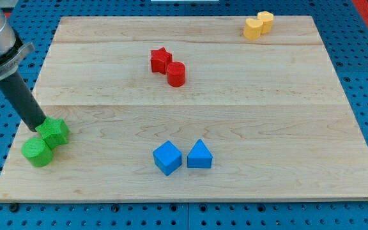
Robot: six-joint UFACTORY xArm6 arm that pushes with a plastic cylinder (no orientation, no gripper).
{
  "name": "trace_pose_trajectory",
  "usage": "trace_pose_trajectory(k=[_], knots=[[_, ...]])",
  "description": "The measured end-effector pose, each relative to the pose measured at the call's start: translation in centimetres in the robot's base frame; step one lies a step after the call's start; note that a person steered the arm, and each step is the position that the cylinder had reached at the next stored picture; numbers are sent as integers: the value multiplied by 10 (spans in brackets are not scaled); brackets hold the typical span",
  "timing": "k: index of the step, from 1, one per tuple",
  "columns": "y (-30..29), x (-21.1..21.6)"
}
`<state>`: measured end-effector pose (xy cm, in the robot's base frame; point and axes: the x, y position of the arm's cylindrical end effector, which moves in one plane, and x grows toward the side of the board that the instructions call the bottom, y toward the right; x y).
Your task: Push the blue cube and blue triangle slightly left
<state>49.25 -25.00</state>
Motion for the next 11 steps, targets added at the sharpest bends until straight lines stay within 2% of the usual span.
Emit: trace_pose_trajectory(k=[2, 5, 6, 7, 8, 9, 11], knots=[[-2, 0], [14, -40], [19, -32], [76, -19], [114, 15], [149, 13], [148, 8]])
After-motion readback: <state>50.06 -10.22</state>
